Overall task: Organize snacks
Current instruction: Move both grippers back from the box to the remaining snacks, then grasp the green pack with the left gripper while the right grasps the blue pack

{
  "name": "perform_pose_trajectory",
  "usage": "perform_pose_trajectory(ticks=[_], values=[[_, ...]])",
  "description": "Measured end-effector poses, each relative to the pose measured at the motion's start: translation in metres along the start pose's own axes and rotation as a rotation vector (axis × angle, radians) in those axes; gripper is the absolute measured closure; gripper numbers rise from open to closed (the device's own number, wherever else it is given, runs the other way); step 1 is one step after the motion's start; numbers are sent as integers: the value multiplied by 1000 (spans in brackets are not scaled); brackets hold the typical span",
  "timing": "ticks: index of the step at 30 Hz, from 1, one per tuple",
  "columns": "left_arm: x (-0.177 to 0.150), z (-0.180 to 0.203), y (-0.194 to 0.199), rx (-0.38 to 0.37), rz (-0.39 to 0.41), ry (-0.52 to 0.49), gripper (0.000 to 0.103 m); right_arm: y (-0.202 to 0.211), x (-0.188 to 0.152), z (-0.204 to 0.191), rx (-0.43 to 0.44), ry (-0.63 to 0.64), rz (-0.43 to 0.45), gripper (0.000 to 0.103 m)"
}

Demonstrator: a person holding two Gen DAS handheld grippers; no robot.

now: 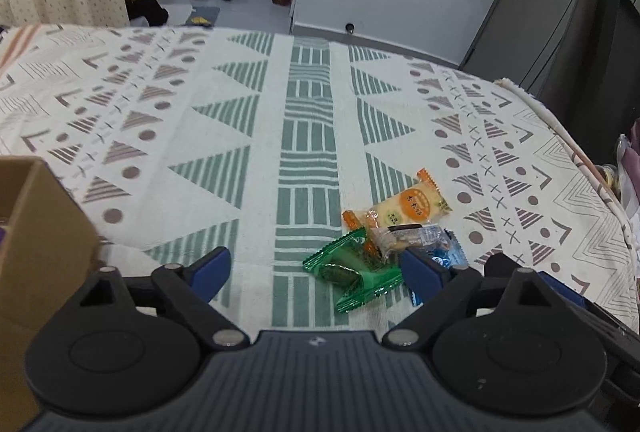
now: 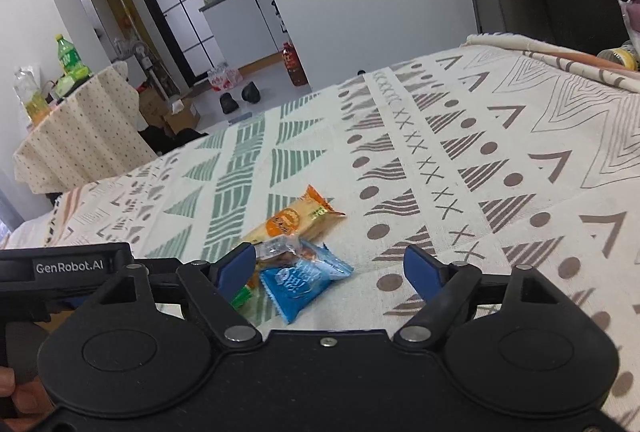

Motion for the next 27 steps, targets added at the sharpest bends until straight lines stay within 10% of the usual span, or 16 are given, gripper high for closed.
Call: perform_pose_trajectory(ticks=[14, 25, 27], values=[[0, -18, -40, -115, -7, 41, 21, -35, -12, -16, -14, 64, -46, 28], [-6, -21, -55, -162, -51, 56, 48, -50, -17, -35, -32, 180, -22, 31], [-5, -23, -54, -163, -50, 62, 57, -52, -18, -40, -25, 201, -14, 43]])
Point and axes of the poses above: each gripper's, at about its wrist camera, not at the fingertips, and y roughly against the way its jaws point, z to its right, x to its top, the point moved 1 cm from there along -y, roughly the way its jaws point, and after that the axes turned 14 degrees about -x, right-handed, at the moved point
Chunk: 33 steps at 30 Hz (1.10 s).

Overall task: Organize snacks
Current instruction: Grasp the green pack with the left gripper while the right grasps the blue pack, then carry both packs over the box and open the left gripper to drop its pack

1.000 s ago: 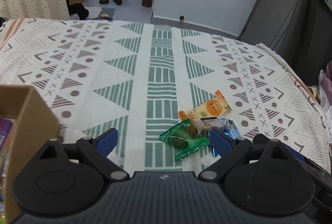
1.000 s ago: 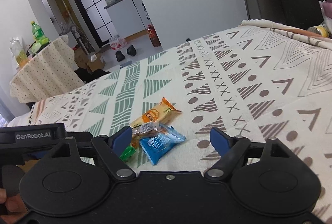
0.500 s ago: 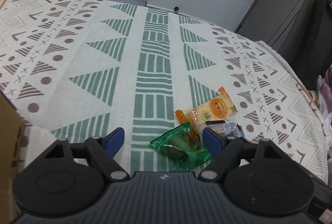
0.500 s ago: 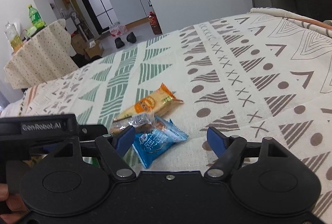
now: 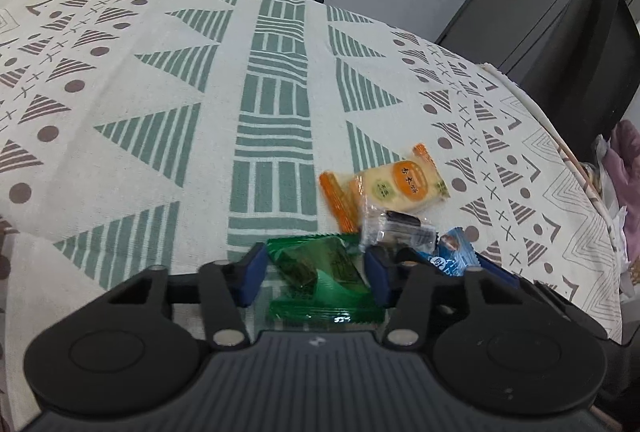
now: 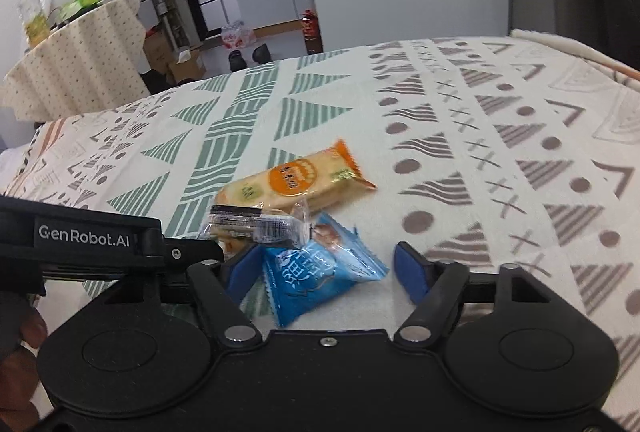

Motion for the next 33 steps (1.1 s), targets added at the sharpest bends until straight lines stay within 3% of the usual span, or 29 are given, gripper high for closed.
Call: perform_pose_trajectory(ticks=[3, 6, 20, 33], values=[[1, -2, 4, -8, 1, 12, 69, 2, 2, -1, 24, 0, -10, 60], [2, -1, 10, 8, 3, 8, 73, 4, 5, 7, 46, -48, -37, 70], [5, 11, 77, 29, 88, 20, 75, 53, 16, -1, 94, -127, -6, 73], [-5, 3, 156, 27, 193, 91, 75, 111, 23, -35, 128, -117, 46, 73]])
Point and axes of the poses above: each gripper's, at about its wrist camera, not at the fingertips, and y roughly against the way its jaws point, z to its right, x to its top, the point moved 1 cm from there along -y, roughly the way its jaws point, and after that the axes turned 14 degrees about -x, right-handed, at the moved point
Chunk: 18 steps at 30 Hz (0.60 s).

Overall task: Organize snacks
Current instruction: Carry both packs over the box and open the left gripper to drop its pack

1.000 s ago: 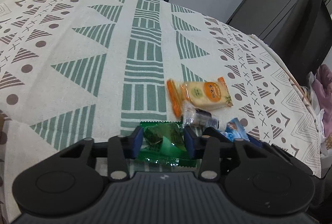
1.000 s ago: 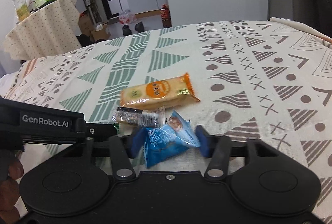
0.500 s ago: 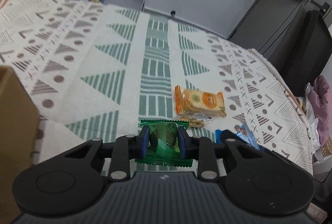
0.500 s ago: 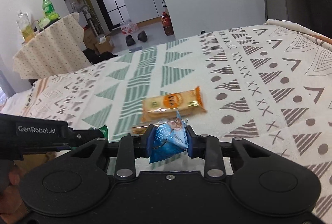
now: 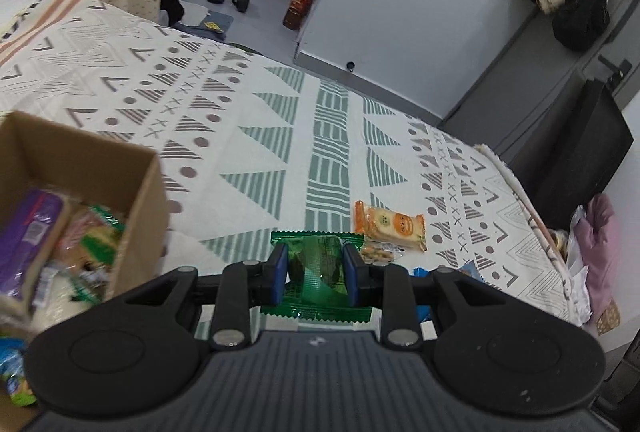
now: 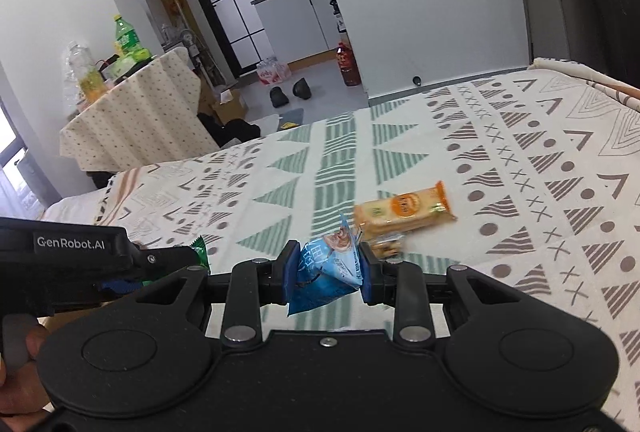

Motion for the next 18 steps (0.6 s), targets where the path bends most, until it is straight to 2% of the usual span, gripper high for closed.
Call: perform_pose_trajectory(ticks=[4, 18], values=[[2, -5, 22, -11, 36, 36, 75, 13, -3, -17, 14, -1, -2, 73], [20, -27, 84, 23, 149, 92, 75, 48, 1, -78, 60, 44, 11, 73]])
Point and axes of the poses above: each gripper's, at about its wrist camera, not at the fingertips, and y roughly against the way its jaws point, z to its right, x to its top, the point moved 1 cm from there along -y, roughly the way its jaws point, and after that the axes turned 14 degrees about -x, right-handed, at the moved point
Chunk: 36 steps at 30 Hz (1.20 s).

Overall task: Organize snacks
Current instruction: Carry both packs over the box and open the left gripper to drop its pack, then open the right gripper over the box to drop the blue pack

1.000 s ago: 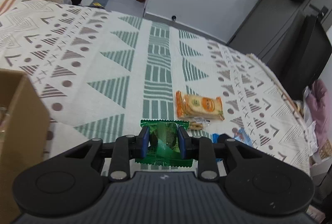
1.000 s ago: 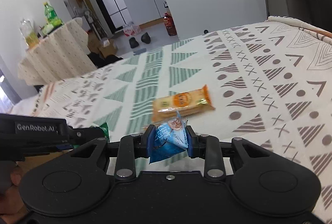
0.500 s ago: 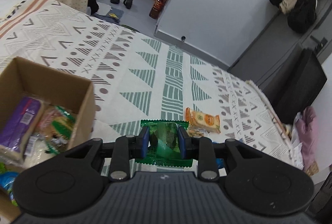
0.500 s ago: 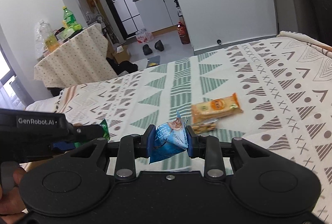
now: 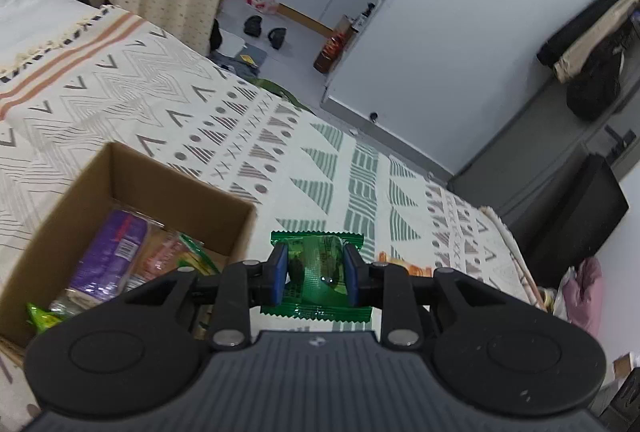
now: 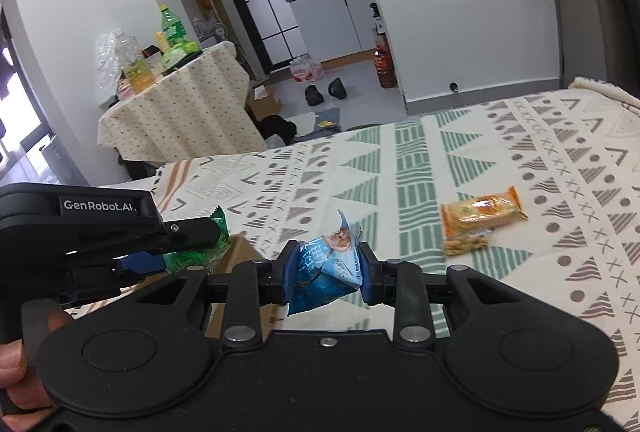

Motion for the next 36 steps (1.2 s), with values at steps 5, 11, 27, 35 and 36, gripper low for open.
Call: perform_pose_trajectory(ticks=[5, 11, 27, 35, 36], values=[[14, -11, 18, 20, 47, 25, 75, 6, 5, -20, 15, 14, 12, 73], [25, -29, 34, 46, 82, 57, 75, 6, 6, -42, 31, 22, 11, 73], [35, -78, 35, 102, 69, 177, 71, -17, 2, -97, 69, 65, -25, 73], [36, -91, 32, 127, 68, 217, 59, -32, -3, -114, 85, 75, -64, 72], [36, -93, 32, 132, 69, 222, 56, -31, -3, -117, 96, 90, -60, 69]])
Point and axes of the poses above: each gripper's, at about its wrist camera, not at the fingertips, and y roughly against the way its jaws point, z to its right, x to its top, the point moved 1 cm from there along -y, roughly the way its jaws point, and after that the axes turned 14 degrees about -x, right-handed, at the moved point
